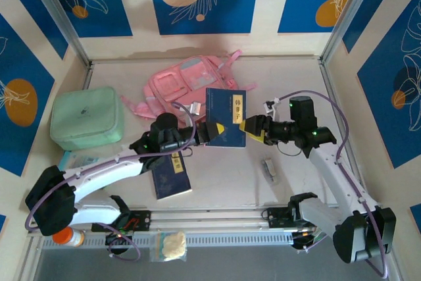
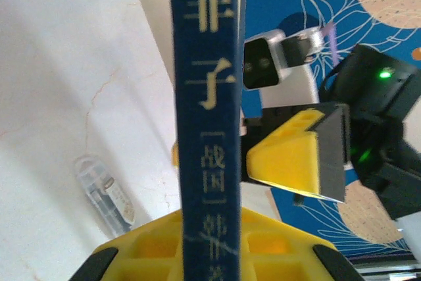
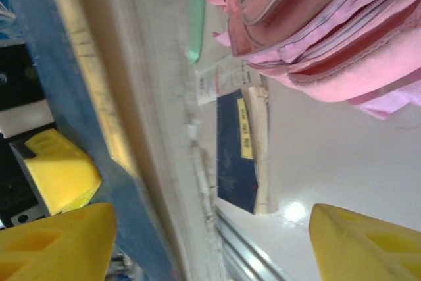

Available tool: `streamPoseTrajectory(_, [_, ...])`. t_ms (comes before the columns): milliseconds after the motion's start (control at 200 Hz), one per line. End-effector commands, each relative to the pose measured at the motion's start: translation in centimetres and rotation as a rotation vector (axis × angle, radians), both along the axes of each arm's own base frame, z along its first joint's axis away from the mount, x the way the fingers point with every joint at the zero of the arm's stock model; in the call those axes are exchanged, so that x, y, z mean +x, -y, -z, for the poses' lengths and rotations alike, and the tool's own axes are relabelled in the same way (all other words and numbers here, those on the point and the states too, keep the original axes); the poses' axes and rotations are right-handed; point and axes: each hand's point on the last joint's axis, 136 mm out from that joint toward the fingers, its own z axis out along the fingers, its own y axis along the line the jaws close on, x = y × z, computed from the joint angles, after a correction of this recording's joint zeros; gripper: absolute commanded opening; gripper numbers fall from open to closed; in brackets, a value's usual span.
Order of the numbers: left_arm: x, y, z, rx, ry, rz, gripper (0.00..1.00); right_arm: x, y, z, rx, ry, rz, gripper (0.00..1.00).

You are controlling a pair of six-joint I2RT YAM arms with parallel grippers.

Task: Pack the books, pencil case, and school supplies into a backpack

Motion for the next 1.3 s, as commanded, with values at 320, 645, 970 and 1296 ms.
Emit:
streamPoseTrajectory(320, [0.6,0.5,-3.2,-0.049,0.077,-0.013,0.00,-2.0,-3.0,-4.0,0.260,0.027,-0.189,0.45])
streamPoseTrajectory(645, [1.1,0.2,-0.9,0.075,0.064,-0.031,0.05,-1.5,-2.5,-2.3,0.193,0.007,-0.142,0.04])
streamPoseTrajectory(970, [2.7,-4.1,2.1,0.486,0.207,-0.072,0.42,-0.6,0.9,-0.6,0.024,-0.052,0.018,0.00])
streamPoseTrajectory(1296, [8.2,-4.9,6.7,1.008,0.453,0.075,0.57,0.0,5.8,1.3,-0.045,-0.125,0.226,0.00])
